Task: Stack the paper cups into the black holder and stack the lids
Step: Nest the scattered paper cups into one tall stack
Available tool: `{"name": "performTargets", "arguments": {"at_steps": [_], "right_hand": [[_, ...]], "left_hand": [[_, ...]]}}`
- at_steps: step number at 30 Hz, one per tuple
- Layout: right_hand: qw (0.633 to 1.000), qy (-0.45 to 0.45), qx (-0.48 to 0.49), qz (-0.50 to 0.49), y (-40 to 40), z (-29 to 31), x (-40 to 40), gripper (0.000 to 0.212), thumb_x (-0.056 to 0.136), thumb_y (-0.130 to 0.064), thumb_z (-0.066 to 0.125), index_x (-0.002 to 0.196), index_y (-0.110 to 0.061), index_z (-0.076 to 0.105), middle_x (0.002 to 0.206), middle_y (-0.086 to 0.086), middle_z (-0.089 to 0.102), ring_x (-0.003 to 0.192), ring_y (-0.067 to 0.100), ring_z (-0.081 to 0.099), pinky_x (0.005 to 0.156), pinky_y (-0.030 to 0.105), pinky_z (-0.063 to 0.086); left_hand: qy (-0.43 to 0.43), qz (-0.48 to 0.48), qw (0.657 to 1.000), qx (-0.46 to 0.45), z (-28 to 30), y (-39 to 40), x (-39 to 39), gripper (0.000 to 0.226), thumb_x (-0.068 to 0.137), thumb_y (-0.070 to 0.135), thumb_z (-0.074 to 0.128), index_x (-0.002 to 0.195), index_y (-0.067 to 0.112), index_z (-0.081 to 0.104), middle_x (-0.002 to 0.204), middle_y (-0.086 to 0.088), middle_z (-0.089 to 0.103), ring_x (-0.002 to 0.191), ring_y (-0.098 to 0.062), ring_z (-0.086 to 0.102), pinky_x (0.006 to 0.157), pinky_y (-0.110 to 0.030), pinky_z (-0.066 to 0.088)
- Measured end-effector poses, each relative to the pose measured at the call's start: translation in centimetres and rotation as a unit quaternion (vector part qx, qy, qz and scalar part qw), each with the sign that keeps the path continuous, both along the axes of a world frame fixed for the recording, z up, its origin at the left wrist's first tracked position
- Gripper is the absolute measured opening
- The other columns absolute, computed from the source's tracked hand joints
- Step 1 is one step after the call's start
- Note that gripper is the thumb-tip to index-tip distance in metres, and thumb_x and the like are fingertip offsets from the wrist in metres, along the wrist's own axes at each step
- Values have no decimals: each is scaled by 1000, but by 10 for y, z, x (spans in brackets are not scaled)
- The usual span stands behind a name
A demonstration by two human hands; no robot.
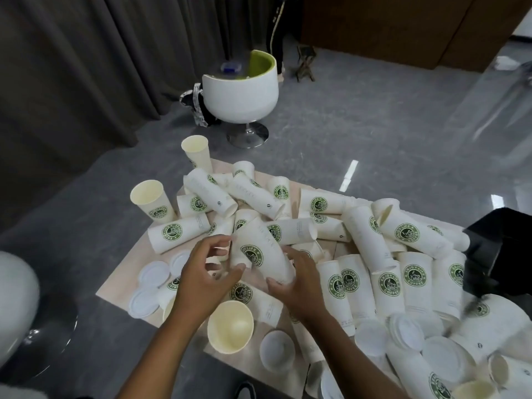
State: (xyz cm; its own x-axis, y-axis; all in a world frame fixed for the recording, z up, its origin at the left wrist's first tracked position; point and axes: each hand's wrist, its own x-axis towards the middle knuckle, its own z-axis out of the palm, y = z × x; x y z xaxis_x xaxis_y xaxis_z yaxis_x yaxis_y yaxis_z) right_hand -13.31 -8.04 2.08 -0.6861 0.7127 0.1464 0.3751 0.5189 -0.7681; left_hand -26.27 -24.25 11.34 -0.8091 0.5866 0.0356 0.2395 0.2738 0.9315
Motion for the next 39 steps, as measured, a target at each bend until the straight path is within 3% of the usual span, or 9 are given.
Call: {"name": "performTargets", "arguments": {"at_steps": [5,14,18,22,25,28,33,36,39], "right_hand": [[989,108,-63,-77,3,46,41,70,68,-32,84,132,-27,55,125,-13,59,113,12,58,91,38,54],[983,141,-67,-95,-3,69,74,70,68,-30,89,128,-37,54,125,-17,61,110,13,60,81,35,56],[981,146,-67,-107,2,69,90,70,68,-37,89,129,-38,53,125,-19,60,107,11,60,82,29,54],[981,146,-67,-109,19,62,121,67,72,-43,84,132,-33,54,126,-20,59,105,12,59,86,21,48],[975,138,-65,-160,43,48,151,58,77,-43,80,128,-38,54,123,-21,59,106,10,58,87,18,46],[973,106,-49,-199,82,35,167,55,77,-46,73,128,-34,55,119,-17,59,109,5,55,95,26,48],[980,-8,-42,-192,154,20,156,67,76,-51,74,135,-25,54,127,-4,57,118,20,52,100,46,47],[986,-60,-35,-152,178,12,140,74,79,-50,78,143,-26,49,140,-2,52,130,24,46,104,47,44],[984,-124,-35,-120,191,4,126,80,80,-54,76,147,-27,42,142,3,47,131,27,44,105,46,43]], "left_hand": [[-66,-11,996,51,16,28,11,79,56,53,85,127,49,51,125,12,63,111,-2,64,88,-34,57],[-197,-115,968,107,32,82,47,94,51,34,91,135,34,49,128,3,71,115,-13,71,82,-29,61],[-215,-127,963,103,29,100,57,97,51,28,92,137,30,47,127,1,72,115,-18,71,89,-42,61],[-179,-134,972,72,26,119,72,98,53,29,92,138,35,44,129,8,66,111,-9,69,75,-22,59],[-133,-131,981,45,19,134,86,104,51,36,95,140,38,41,127,13,59,114,-9,64,82,-26,57],[-100,-120,988,20,5,149,97,95,70,7,95,144,32,39,129,4,56,113,-19,63,83,-33,56],[-59,-86,995,-6,-6,158,110,97,73,3,92,150,23,36,139,-3,49,114,-17,58,87,-28,49],[-36,-64,997,-12,-8,157,113,97,71,7,94,148,25,38,142,-4,50,118,-18,56,93,-34,50],[-38,-46,998,-24,-9,157,111,106,55,40,96,143,40,37,140,1,54,118,-16,59,98,-42,54]]}}
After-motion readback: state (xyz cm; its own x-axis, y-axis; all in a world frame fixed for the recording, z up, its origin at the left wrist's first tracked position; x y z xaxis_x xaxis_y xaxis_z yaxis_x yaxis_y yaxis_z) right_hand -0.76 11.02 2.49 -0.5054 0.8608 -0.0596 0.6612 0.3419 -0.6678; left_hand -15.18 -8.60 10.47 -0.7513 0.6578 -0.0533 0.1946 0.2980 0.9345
